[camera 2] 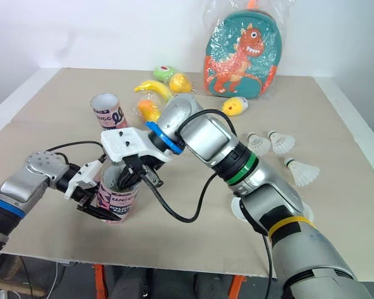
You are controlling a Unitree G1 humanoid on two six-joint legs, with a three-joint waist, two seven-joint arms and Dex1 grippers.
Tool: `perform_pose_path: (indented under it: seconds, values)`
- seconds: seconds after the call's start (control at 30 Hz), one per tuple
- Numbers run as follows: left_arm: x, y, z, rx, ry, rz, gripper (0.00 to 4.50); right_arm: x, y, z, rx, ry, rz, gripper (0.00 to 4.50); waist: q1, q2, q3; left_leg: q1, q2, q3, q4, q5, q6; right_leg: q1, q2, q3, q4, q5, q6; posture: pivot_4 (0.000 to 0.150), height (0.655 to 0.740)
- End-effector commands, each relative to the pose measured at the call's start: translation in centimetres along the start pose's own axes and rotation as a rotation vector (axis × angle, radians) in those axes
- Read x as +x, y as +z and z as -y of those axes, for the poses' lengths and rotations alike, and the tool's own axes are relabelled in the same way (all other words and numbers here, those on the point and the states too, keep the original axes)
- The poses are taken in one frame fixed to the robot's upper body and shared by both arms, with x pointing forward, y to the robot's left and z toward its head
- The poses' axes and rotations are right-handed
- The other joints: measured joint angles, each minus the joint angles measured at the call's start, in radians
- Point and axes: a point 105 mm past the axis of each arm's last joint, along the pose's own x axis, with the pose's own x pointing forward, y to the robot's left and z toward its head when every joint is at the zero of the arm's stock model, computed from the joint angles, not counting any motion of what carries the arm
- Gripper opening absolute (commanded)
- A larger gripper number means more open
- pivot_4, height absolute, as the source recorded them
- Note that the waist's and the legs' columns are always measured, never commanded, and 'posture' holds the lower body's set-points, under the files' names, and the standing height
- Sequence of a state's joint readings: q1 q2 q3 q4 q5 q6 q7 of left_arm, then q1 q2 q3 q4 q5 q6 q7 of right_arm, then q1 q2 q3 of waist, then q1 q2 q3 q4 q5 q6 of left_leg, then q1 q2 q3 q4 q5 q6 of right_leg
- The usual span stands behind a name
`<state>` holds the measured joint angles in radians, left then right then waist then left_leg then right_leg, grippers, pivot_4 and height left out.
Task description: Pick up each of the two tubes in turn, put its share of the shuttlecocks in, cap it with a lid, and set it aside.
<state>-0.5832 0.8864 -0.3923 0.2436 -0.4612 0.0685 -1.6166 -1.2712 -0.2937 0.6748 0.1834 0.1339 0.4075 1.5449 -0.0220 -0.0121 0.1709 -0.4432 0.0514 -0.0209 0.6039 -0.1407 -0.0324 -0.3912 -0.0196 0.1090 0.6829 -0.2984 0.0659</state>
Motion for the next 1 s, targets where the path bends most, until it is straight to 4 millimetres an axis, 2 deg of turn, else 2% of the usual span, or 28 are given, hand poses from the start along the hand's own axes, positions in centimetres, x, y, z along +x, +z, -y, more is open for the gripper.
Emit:
perform_pose_path:
  seconds: [0.03, 0.23, 0.37, 0.53, 0.67, 0.73, 0.9, 1.0]
  values:
    - [0.2, -1.3, 0.4, -0.041, -0.002, -0.043, 2.94, 0.9, -0.7, 0.5, -0.027, 0.026, -0.103, 0.07, 0.0, 0.0, 0.0, 0.0, 0.0, 0.0, 0.0, 0.0, 0.0, 0.0, 0.001, 0.0, 0.0, 0.0, 0.0, 0.15, 0.74]
    - [-0.1, -1.4, 0.5, -0.048, 0.017, -0.043, 2.94, 3.5, -0.9, 1.2, 0.005, 0.071, -0.099, 0.07, -0.004, -0.002, -0.001, 0.004, 0.003, 0.0, -0.001, 0.0, 0.0, 0.001, 0.002, -0.001, 0.0, 0.001, -0.003, 0.15, 0.74]
    - [-0.1, -1.3, 0.6, -0.049, 0.021, -0.039, 2.94, 3.5, -0.6, 1.3, 0.046, 0.08, -0.048, 0.07, -0.01, 0.0, -0.003, 0.006, 0.007, 0.0, -0.001, 0.0, 0.0, 0.002, 0.007, -0.001, 0.001, 0.002, -0.007, 0.15, 0.74]
    - [-0.1, -1.3, 0.7, -0.05, 0.024, -0.038, 2.94, 0.7, 0.8, 1.7, 0.08, 0.063, 0.049, 0.07, -0.01, 0.0, -0.003, 0.006, 0.011, 0.0, -0.001, 0.0, -0.001, 0.001, 0.01, -0.001, 0.001, 0.004, -0.009, 0.15, 0.74]
    - [0.0, -1.0, 0.6, -0.042, 0.021, -0.031, 2.94, -5.2, 2.4, 1.7, 0.083, -0.023, 0.14, 0.07, -0.003, -0.002, 0.001, 0.001, 0.011, 0.0, -0.001, 0.002, -0.004, -0.002, 0.01, 0.0, 0.001, 0.004, -0.009, 0.15, 0.74]
    - [0.1, -1.0, 0.5, -0.04, 0.021, -0.029, 2.94, -6.8, 2.5, 1.4, 0.079, -0.04, 0.139, 0.07, 0.0, -0.002, 0.001, 0.0, 0.01, 0.0, -0.001, 0.002, -0.004, -0.003, 0.009, 0.0, 0.0, 0.004, -0.009, 0.15, 0.74]
    - [0.4, -0.7, 0.4, -0.027, 0.021, -0.014, 2.94, -9.6, 1.0, 0.7, 0.067, -0.132, 0.061, 0.07, -0.001, 0.0, 0.001, 0.0, 0.01, 0.001, -0.004, 0.001, -0.005, -0.001, 0.009, 0.0, 0.0, 0.003, -0.01, 0.15, 0.74]
    - [0.6, -0.1, 0.0, 0.025, 0.045, 0.034, 2.94, -12.3, -0.5, -1.1, 0.067, -0.271, 0.055, 0.07, 0.006, -0.001, 0.001, 0.0, 0.01, 0.0, -0.004, 0.001, -0.005, -0.003, 0.009, 0.0, 0.0, 0.0, -0.007, 0.15, 0.74]
